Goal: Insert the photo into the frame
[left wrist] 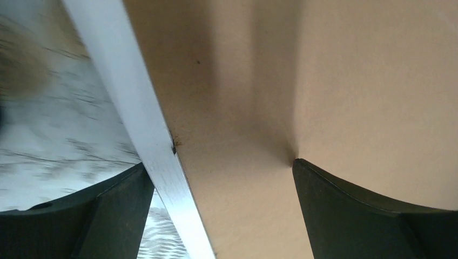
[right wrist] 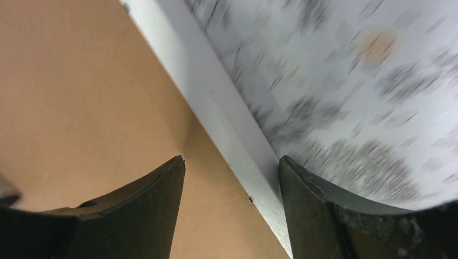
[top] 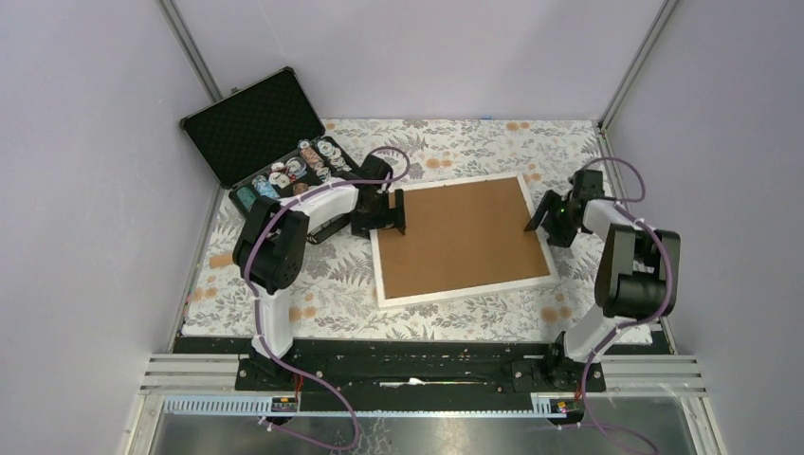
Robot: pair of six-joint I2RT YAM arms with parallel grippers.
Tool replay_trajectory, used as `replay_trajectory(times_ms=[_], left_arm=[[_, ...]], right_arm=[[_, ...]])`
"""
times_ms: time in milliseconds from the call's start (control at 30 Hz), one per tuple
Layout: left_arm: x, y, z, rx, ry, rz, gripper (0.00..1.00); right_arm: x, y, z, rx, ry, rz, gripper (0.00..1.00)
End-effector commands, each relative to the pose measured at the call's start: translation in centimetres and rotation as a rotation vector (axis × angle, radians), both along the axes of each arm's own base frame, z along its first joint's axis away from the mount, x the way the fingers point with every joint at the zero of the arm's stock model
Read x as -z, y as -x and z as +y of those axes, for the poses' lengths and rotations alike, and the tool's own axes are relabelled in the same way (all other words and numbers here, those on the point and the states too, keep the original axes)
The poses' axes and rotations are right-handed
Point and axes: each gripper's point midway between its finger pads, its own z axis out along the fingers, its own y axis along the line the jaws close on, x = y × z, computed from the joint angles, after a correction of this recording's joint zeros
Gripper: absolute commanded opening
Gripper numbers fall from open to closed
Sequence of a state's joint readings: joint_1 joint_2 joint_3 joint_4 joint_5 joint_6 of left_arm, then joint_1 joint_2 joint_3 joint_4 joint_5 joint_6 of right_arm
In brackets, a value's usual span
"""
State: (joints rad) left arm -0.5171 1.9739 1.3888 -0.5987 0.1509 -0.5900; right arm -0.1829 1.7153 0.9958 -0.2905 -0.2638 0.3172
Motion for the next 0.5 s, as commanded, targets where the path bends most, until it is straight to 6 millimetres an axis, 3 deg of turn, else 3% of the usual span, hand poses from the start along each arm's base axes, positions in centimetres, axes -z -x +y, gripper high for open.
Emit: replay_trajectory(times_ms=[0,100,200,300,367,467], left_arm=[[-1.9,-4.0,-0.9,0.072,0.059,-0.144,0.99],[-2.5,-4.6,1.1,0.052,0.007,-0.165,0.99],[-3.5,-4.3,1.5,0.035,0.027,-0.198,0.99],[-4.5,-4.0,1.5,0.020,0.053,-0.221,0.99],[-4.6,-3.9,1.6,0.001,0.052,-0.221,0.99],[-4.4,-3.4,1.6,-0.034,0.064,-0.198,0.99]], right_arm=[[-5.2,3.7,9.4,-0.154,-0.285,0.019,0.72],[-5.7,4.2,5.2,-0.153,-0.013,0.045,0.82],[-7.6,3.9,0.5,-0.163,0.250,0.114,0.85],[-9.8,2.6,0.7,-0.311,0.291,0.064,0.87],[-10.4,3.4,-0.7,-0.358,0.373,0.106,0.87],[-9.3,5.7,-3.4,-0.423,0.522,0.214,0.87]])
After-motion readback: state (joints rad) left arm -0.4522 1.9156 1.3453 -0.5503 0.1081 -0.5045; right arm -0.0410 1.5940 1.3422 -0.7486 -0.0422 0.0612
